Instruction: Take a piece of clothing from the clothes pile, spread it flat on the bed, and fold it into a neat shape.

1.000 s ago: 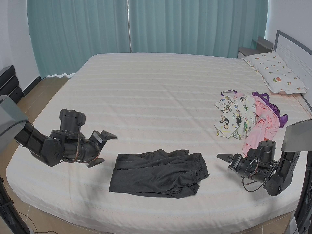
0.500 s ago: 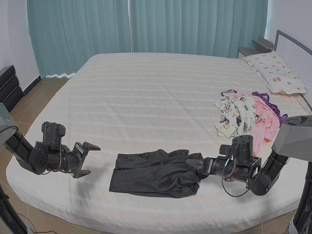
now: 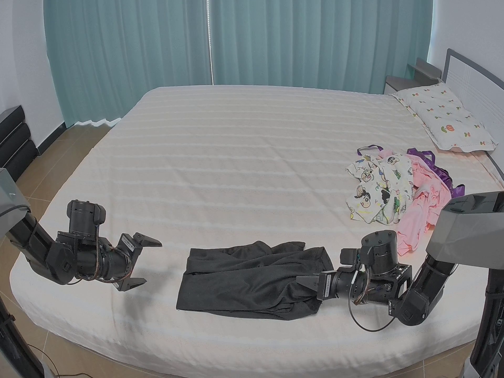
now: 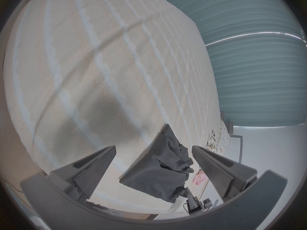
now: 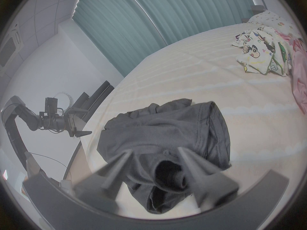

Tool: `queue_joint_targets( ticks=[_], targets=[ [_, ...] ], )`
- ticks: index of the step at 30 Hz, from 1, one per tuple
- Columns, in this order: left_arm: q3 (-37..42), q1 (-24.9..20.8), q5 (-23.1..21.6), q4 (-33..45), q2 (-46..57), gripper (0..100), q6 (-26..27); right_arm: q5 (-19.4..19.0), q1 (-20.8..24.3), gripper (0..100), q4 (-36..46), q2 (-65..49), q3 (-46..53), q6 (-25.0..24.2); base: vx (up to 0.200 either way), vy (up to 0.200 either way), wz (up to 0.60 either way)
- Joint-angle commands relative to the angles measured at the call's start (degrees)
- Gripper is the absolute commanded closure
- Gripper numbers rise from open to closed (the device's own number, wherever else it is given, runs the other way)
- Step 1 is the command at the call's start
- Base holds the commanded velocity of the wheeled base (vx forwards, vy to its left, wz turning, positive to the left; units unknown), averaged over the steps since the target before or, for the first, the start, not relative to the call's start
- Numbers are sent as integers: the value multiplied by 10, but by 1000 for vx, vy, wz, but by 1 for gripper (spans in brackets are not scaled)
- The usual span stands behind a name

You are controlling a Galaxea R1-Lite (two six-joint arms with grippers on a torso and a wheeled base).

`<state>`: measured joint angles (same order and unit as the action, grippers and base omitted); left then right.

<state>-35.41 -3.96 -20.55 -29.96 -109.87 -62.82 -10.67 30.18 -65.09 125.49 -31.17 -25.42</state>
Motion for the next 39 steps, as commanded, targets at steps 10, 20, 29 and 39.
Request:
queue_joint_targets(
  ticks=[10, 20, 29, 39],
  targets=[
    [1, -1, 1, 0, -6, 0, 0, -1, -5, 100, -1, -58, 88, 5, 0, 0, 0],
    [1, -1, 1, 1, -10, 0, 0, -24, -5, 100, -3, -68, 162, 32, 0, 0, 0],
    [1, -2, 1, 1, -14, 0, 0, -24, -9, 0, -8, -74, 162, 30, 0, 0, 0],
    [1, -2, 1, 1, -17, 0, 0, -22, -76, 0, -5, -41, 38, -23, 0, 0, 0]
  ],
)
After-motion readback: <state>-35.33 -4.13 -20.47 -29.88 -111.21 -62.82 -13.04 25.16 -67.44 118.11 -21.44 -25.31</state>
